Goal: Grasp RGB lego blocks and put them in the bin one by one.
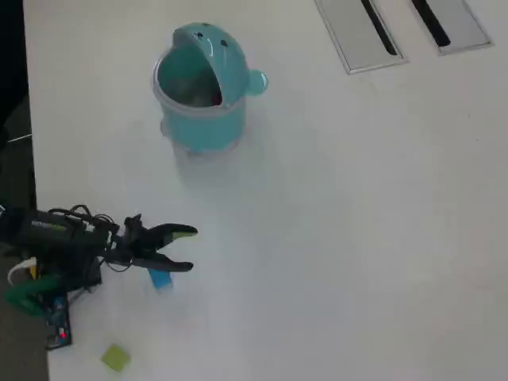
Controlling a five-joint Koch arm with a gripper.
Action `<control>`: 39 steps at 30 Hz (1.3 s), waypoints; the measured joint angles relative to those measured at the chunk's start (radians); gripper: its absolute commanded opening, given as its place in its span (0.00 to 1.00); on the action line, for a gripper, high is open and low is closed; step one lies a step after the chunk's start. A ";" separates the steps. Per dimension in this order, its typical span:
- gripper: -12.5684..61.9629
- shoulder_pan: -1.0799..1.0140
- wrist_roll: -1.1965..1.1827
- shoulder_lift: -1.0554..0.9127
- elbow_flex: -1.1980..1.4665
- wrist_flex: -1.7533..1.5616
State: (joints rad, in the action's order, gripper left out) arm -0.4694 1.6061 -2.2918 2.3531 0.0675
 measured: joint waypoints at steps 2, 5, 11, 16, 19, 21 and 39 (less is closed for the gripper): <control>0.64 -0.041 0.002 0.000 0.000 0.008; 0.64 -0.103 0.015 0.000 0.000 0.044; 0.63 -0.207 0.061 0.000 0.054 0.078; 0.62 -0.301 0.063 0.000 0.117 0.120; 0.62 -0.347 0.063 0.000 0.149 0.156; 0.62 -0.379 0.064 0.000 0.158 0.161; 0.63 -0.664 0.222 0.034 0.156 0.273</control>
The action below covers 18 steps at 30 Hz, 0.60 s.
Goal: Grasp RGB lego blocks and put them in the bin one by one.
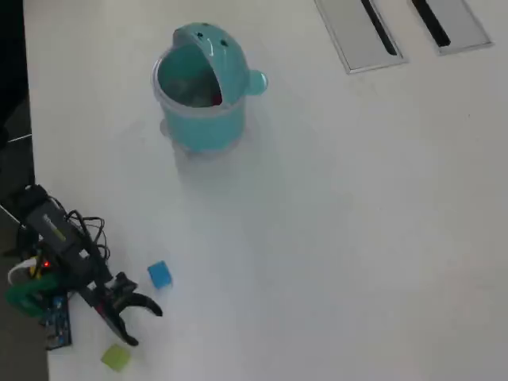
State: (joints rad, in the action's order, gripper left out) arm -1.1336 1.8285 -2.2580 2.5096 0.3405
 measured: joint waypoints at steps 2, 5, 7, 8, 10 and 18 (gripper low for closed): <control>0.63 -0.023 0.008 0.014 -0.017 0.015; 0.63 -0.067 0.064 0.051 -0.048 0.038; 0.63 -0.123 0.118 0.080 -0.071 0.049; 0.63 -0.146 0.156 0.087 -0.071 0.051; 0.63 -0.179 0.196 0.100 -0.077 0.054; 0.64 -0.291 0.308 0.195 -0.091 0.094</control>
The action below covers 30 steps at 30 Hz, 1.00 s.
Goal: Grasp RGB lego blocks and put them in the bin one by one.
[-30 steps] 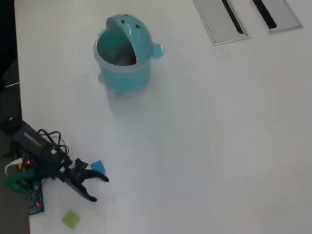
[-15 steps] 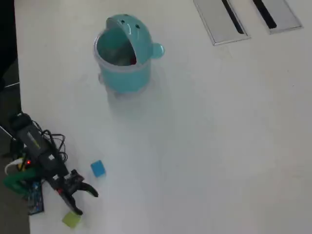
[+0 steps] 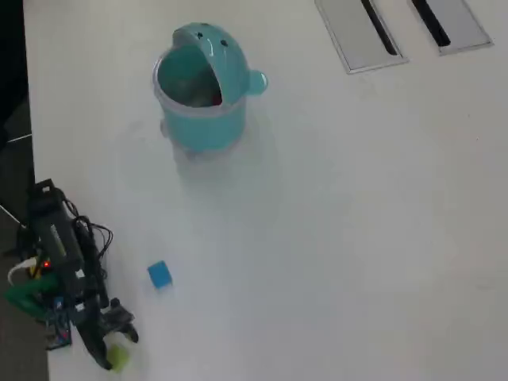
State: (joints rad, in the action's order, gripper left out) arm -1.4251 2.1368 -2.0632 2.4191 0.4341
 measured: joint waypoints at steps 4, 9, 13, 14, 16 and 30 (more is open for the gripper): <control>0.64 -0.046 0.057 0.026 -0.025 0.061; 0.65 -0.086 0.144 0.051 -0.026 0.110; 0.65 -0.103 0.175 0.071 -0.026 0.137; 0.65 -0.104 0.176 0.080 -0.026 0.141; 0.65 -0.109 0.176 0.101 -0.028 0.143; 0.57 -0.123 0.176 0.255 -0.069 0.087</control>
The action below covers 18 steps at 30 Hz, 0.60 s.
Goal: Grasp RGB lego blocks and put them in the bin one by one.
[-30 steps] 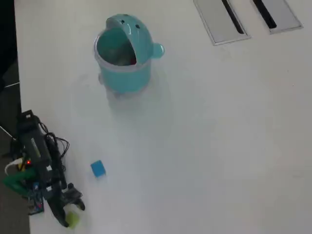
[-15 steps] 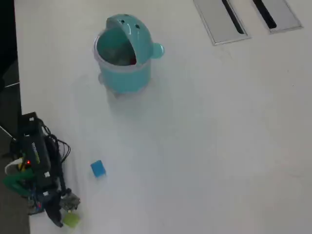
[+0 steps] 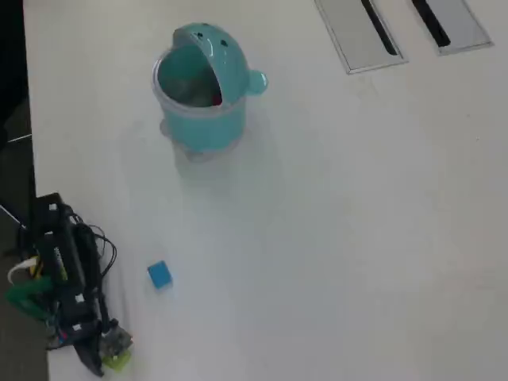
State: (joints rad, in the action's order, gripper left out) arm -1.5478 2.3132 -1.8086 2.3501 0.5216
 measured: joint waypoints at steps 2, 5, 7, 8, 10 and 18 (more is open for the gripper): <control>0.56 0.000 0.000 0.002 0.000 0.000; 0.54 0.000 0.000 0.008 0.000 0.000; 0.48 0.000 0.000 0.009 0.000 0.000; 0.47 0.000 0.000 0.009 0.000 0.003; 0.37 0.000 0.000 0.009 -0.002 0.015; 0.31 0.021 -0.002 -0.009 -0.008 0.078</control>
State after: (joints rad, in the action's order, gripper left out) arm -1.5263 2.3117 -1.8178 2.3424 0.5998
